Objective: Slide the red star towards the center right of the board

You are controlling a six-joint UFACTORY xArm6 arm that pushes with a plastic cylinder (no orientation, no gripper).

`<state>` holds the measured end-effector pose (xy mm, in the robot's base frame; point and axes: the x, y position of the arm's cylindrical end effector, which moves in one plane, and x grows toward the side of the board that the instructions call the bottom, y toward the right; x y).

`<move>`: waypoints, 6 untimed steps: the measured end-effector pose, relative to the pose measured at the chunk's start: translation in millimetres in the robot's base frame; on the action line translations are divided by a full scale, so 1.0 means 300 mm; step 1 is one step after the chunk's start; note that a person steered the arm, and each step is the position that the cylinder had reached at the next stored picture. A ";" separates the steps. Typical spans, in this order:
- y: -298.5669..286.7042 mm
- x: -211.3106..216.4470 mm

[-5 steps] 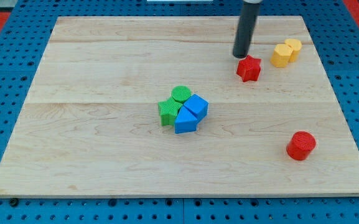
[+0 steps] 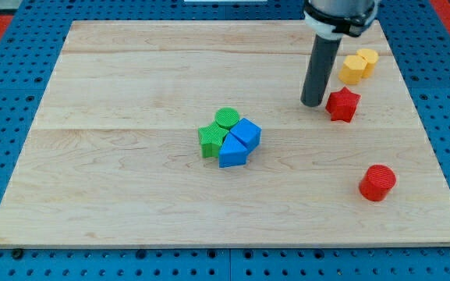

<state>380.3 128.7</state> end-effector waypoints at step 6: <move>0.135 0.070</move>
